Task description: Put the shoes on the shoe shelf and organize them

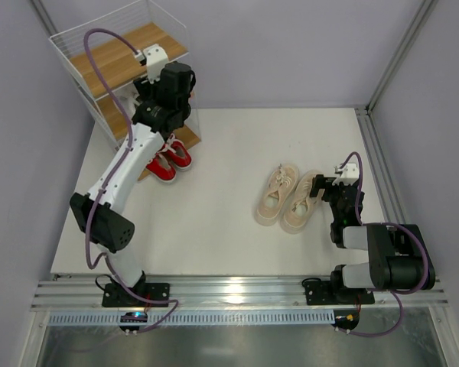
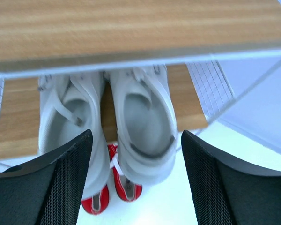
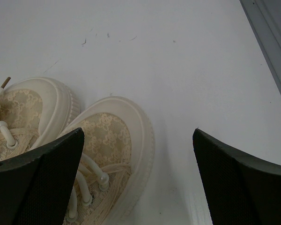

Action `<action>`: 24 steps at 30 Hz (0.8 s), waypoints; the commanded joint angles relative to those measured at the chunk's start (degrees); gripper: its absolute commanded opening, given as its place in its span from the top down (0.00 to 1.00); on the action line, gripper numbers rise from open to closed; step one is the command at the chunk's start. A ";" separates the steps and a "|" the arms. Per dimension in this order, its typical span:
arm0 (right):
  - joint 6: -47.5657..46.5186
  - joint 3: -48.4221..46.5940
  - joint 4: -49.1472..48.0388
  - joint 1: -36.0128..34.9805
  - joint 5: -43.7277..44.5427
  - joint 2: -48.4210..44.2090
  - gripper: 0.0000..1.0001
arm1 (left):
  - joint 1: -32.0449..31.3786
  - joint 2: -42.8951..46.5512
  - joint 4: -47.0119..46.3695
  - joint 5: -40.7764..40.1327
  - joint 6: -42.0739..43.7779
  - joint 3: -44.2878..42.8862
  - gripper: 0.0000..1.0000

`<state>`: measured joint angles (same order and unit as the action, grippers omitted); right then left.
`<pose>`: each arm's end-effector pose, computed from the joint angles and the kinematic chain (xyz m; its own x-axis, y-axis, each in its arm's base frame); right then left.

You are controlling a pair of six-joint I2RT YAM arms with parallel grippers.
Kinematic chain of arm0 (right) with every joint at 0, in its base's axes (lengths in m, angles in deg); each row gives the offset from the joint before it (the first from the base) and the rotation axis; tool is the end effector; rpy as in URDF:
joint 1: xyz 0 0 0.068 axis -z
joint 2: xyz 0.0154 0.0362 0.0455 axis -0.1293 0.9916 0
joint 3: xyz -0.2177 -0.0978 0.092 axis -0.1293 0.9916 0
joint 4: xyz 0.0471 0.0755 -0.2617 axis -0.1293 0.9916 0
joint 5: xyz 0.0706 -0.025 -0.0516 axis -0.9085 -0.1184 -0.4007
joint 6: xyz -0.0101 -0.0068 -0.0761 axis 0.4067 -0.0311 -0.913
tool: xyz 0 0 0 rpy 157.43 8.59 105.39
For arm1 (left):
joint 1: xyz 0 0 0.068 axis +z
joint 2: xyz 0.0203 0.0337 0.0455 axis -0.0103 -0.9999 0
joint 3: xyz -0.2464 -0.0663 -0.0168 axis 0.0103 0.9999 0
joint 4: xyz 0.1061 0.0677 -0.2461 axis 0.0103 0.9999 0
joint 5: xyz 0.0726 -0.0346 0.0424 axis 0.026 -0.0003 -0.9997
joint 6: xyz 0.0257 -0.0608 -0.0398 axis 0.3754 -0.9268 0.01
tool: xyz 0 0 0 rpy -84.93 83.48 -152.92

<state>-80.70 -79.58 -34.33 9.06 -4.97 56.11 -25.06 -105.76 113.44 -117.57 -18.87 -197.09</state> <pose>0.2629 -0.0073 0.1161 -0.1497 -0.0198 -0.9885 0.0217 0.9995 -0.0233 0.4028 -0.1375 0.4248 -0.1164 -0.2635 -0.9576 -0.4744 0.8618 -0.1795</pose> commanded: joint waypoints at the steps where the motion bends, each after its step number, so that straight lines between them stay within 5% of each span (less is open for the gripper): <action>1: -0.37 -1.21 -4.65 0.13 -0.52 0.09 0.03 | -4.21 4.71 1.83 -1.73 -0.24 1.60 0.25; 4: -0.37 -1.21 -4.65 0.13 -0.52 0.09 0.03 | -8.70 9.72 -2.88 -0.68 0.63 9.91 0.24; 7: -0.37 -1.21 -4.65 0.13 -0.52 0.09 0.03 | -15.47 15.94 -15.16 9.23 4.40 21.84 0.26; 12: -0.37 -1.21 -4.56 0.13 -0.52 0.09 0.03 | -21.81 18.26 -28.74 36.73 6.61 36.57 0.24; 19: -0.37 -1.21 -4.65 0.13 -0.52 0.09 0.03 | -26.38 6.05 -31.74 49.05 5.74 37.91 0.21; 24: -0.37 -1.21 -4.56 0.13 -0.52 0.09 0.03 | -30.95 -0.88 -31.92 48.73 6.09 34.84 0.20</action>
<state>-80.70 -79.58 -34.33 9.06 -4.95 56.11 -53.50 -106.07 86.14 -72.59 -13.91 -159.67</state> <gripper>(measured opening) 0.974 0.797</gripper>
